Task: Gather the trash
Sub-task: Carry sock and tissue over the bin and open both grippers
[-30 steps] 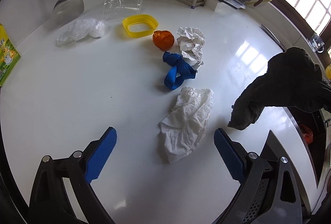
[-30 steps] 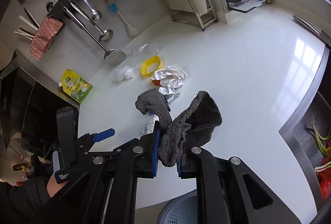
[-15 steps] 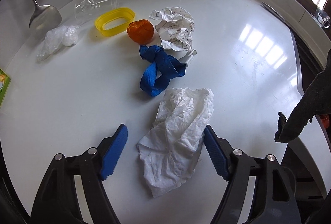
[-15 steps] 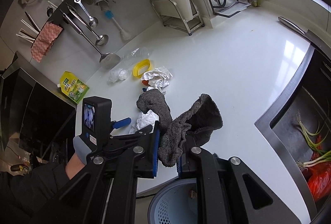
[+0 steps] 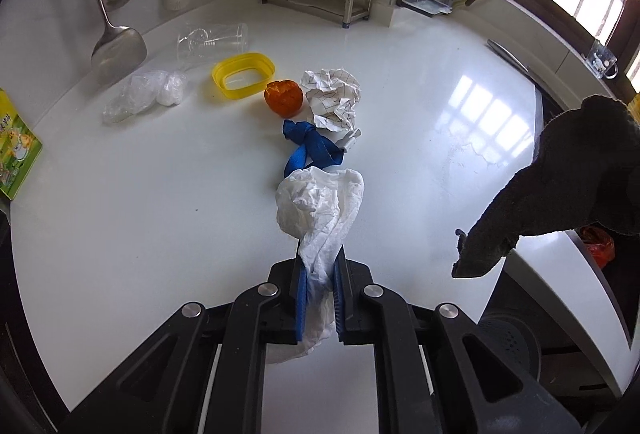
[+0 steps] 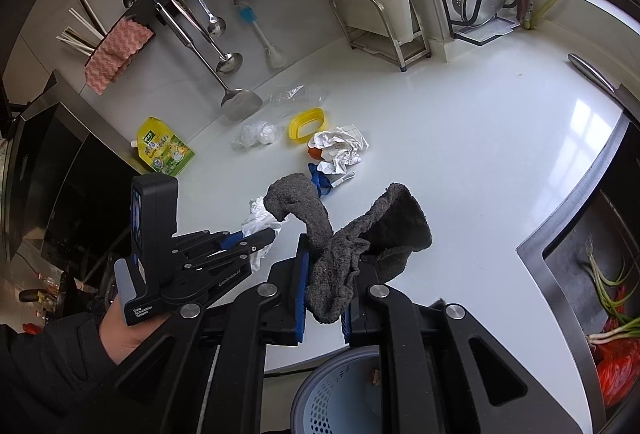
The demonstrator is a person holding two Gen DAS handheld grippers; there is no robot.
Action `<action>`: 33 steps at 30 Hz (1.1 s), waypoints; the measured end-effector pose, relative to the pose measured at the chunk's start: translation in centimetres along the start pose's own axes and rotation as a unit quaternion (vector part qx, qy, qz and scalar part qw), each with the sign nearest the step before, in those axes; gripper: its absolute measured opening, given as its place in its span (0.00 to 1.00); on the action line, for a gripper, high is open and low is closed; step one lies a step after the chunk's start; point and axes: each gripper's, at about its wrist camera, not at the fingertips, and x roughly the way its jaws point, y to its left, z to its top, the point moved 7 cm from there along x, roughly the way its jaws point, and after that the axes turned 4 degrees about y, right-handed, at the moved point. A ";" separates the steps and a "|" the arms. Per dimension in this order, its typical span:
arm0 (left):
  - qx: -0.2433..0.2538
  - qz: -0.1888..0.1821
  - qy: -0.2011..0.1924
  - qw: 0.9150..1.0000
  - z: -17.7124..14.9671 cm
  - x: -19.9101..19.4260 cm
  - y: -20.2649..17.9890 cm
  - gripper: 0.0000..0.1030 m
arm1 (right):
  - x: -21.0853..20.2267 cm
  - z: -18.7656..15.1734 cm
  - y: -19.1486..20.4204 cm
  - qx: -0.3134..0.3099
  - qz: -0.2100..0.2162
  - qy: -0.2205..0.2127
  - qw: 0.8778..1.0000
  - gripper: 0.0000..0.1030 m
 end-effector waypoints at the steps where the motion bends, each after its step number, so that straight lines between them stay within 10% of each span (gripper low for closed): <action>1: -0.001 -0.001 -0.004 1.000 -0.1 -0.7 -0.1 0.10 | -0.2 -0.1 0.2 -0.002 0.002 -0.001 1.000 0.12; 33: 0.027 -0.038 0.001 0.999 -8.9 -8.0 -7.2 0.11 | -7.8 -13.0 -0.1 -0.013 -0.013 0.015 1.000 0.12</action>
